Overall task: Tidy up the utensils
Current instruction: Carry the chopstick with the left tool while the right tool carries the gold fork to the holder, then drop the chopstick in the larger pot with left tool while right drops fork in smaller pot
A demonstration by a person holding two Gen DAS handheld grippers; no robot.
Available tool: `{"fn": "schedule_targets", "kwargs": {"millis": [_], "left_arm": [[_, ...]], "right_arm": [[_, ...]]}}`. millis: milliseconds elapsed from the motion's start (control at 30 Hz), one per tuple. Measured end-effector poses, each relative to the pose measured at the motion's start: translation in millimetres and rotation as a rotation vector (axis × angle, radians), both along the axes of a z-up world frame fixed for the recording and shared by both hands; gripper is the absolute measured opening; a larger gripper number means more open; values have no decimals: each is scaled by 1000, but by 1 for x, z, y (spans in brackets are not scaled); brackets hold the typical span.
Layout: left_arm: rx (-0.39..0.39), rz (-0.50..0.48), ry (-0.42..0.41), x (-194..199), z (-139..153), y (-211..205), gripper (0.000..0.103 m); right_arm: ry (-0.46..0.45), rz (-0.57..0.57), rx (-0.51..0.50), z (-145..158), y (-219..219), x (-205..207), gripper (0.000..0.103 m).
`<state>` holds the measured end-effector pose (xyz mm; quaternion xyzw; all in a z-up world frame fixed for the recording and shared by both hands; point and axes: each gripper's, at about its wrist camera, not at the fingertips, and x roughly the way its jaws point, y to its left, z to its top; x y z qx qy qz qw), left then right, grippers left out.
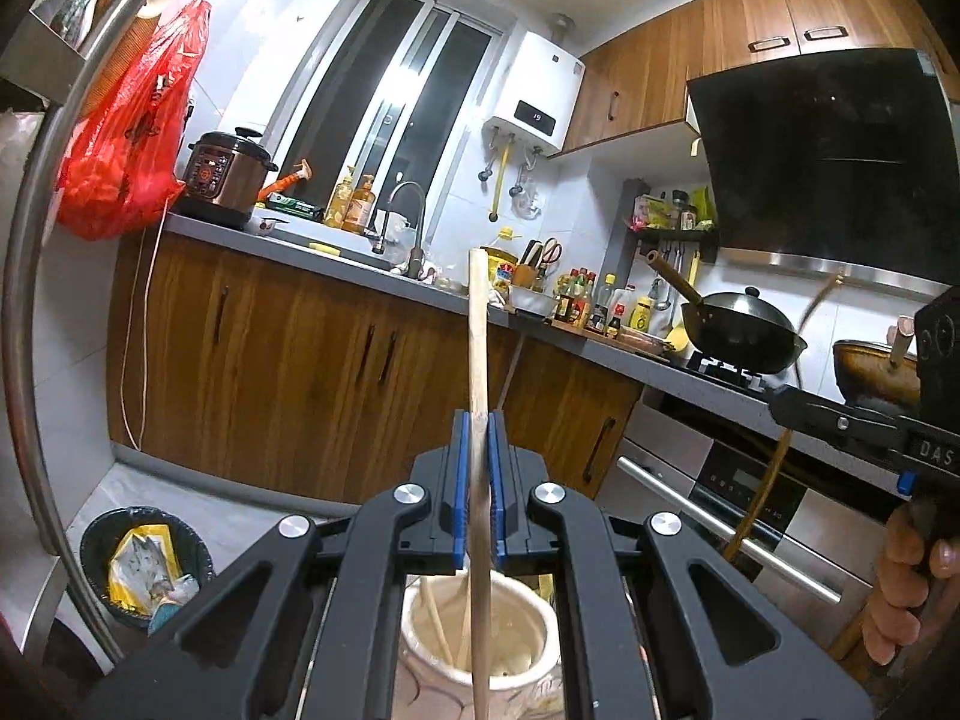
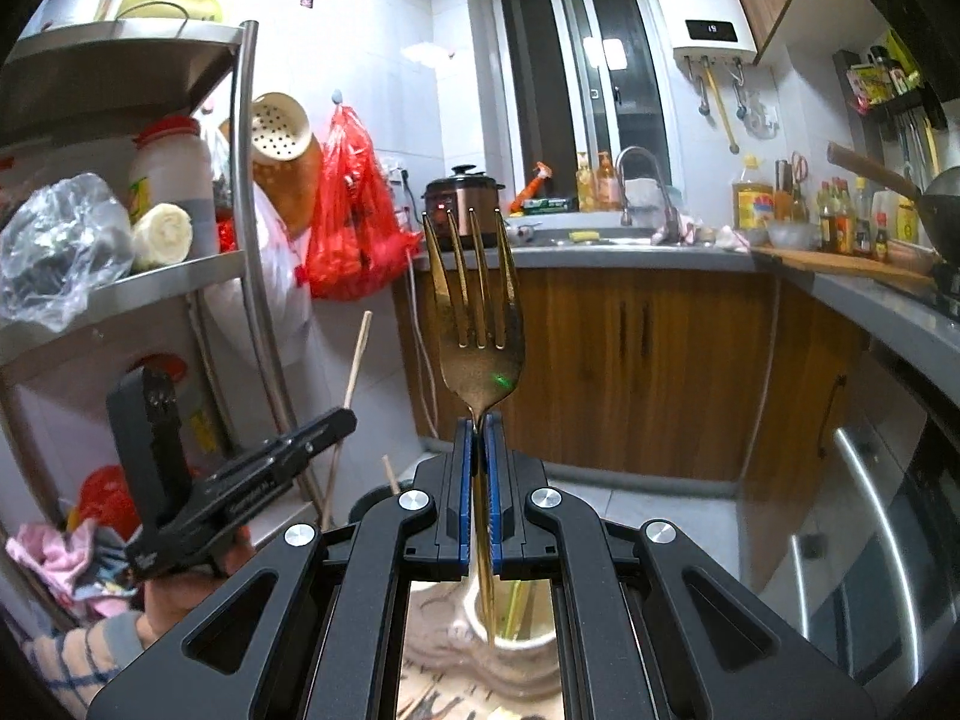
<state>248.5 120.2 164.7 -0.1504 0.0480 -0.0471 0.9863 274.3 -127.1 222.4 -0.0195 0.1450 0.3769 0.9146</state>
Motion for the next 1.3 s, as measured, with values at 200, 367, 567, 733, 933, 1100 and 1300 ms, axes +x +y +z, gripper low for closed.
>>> {"fn": "schedule_targets", "kwargs": {"millis": [200, 367, 567, 733, 933, 1100, 1300], "left_arm": [[8, -10, -34, 19, 4, -6, 6], [-20, 13, -47, 32, -2, -3, 6], [6, 59, -23, 37, -24, -8, 6], [83, 89, -27, 29, -44, -20, 6], [115, 87, -18, 27, -51, -24, 6], [136, 75, 3, 30, -56, -27, 6], [146, 66, 37, 36, -60, -28, 6]], "right_arm": [[36, -4, -11, -15, 15, 22, 6], [67, -19, -20, -29, 20, 38, 6], [94, -31, -45, -46, 26, 49, 6], [111, -35, -100, -63, 37, 54, 6], [155, -25, -151, -85, 49, 61, 6], [190, -20, -188, -101, 55, 67, 6], [203, -23, -189, -106, 55, 70, 6]]}}
